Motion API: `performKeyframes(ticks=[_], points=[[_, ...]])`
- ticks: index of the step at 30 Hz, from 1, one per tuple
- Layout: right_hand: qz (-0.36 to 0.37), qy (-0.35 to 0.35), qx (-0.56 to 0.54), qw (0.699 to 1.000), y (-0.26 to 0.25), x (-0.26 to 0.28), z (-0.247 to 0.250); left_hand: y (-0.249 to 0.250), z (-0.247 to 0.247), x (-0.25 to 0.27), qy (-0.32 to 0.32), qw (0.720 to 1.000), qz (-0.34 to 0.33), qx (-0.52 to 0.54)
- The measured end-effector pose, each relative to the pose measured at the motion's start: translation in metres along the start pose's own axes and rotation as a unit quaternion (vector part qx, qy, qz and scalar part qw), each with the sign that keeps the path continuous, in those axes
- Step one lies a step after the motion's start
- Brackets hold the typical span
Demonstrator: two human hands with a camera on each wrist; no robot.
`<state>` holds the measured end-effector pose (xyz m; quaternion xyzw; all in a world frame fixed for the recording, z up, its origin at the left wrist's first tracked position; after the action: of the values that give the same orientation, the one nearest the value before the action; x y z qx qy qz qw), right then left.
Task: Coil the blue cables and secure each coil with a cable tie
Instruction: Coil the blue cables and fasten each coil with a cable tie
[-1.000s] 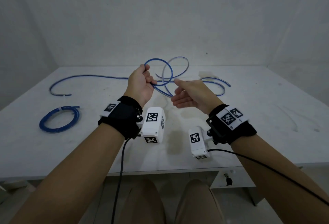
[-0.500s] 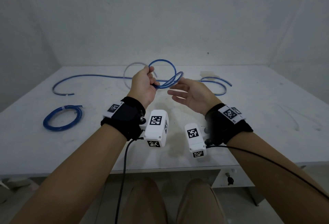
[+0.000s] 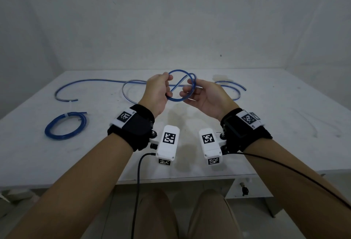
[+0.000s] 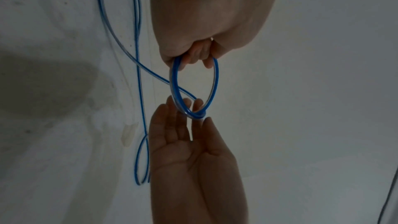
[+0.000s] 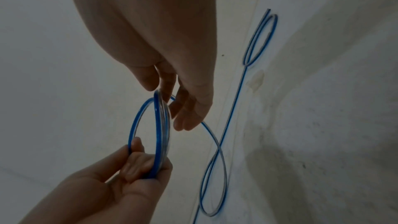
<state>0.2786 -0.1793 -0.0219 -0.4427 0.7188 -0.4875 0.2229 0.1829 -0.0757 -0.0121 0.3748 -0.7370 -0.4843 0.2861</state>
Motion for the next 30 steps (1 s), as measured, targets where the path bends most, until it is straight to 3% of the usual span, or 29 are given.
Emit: performKeyframes(ticks=[5, 12, 19, 25, 28, 30], points=[[-0.018, -0.010, -0.034, 0.999, 0.002, 0.001, 0.003, 0.003, -0.008, 0.006, -0.062, 0.994, 0.014, -0.089], [-0.046, -0.038, 0.152, 0.987, 0.000, 0.003, 0.003, 0.008, -0.023, 0.011, -0.148, 0.948, -0.035, -0.278], [-0.056, -0.060, 0.159, 0.984, -0.005, 0.003, 0.007, 0.008, -0.028, 0.012, -0.172, 0.939, -0.044, -0.293], [-0.065, -0.068, 0.197, 0.976, -0.010, 0.006, 0.009, 0.021, -0.039, 0.009, -0.178, 0.891, -0.126, -0.399], [-0.065, -0.072, 0.201, 0.975, -0.012, 0.007, 0.008, 0.017, -0.050, 0.010, -0.225, 0.880, -0.101, -0.405], [-0.066, -0.071, 0.199, 0.975, -0.013, 0.008, 0.009, 0.018, -0.050, 0.007, -0.220, 0.875, -0.097, -0.420]])
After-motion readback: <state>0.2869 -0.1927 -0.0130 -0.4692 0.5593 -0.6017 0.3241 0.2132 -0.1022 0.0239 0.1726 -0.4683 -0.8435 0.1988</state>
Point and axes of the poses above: each hand's wrist, its own x-axis away from the middle knuckle, its own z-axis out of the back of the hand, y = z × x, the point moved 8 cm from there along -x, towards the middle knuckle, and after that the axes turned 3 degrees about x, right-handed, at the moved point
